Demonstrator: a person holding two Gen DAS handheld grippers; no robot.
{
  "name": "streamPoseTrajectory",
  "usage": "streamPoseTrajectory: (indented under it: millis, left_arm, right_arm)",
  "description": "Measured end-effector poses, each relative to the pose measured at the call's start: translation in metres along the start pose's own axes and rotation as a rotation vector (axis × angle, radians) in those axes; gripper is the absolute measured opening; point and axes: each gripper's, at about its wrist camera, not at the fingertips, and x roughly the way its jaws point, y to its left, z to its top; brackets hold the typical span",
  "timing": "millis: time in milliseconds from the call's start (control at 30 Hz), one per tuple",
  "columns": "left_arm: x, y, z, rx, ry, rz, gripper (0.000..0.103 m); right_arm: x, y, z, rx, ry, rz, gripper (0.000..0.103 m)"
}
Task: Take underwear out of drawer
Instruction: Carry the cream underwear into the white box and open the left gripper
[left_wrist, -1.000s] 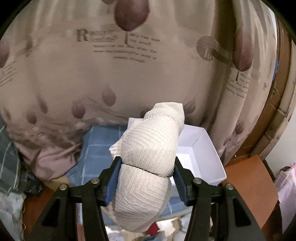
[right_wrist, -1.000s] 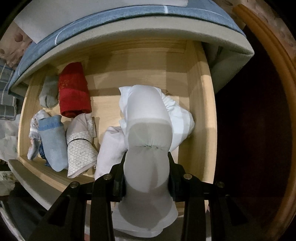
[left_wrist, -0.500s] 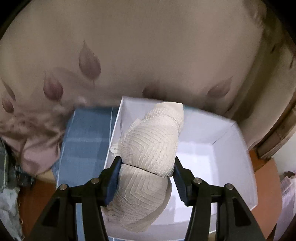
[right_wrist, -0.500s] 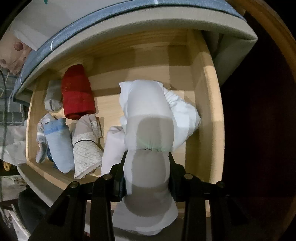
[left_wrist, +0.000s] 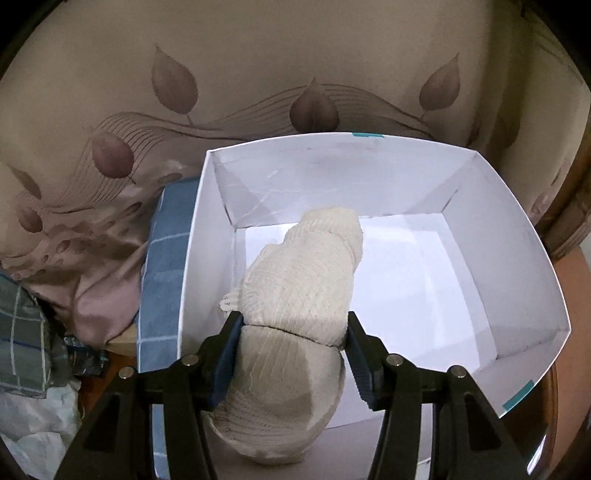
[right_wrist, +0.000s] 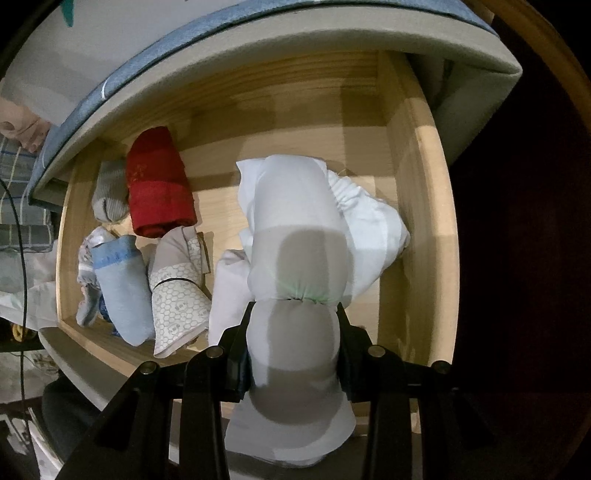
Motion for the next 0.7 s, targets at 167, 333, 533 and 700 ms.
streamPoseTrajectory:
  millis: [167,333,533,700]
  left_arm:
    - [-0.009,0.007,-0.014,-0.027,0.012,-0.002,0.055]
    - [-0.014,0.008,-0.026,-0.036,0.016,0.02,0.055]
    - [-0.012,0.009,-0.028,-0.032,0.024,0.05,0.055]
    - [-0.011,0.007,-0.026,-0.037,0.022,0.07,0.058]
  right_arm:
    - [0.001,-0.001,0.0,0.009,-0.001,0.008,0.034]
    - [0.001,-0.002,-0.001,0.014,-0.005,0.007,0.034]
    - [0.001,-0.002,-0.001,0.018,-0.006,0.01,0.034]
    - [0.002,-0.003,-0.001,0.022,-0.007,0.015,0.034]
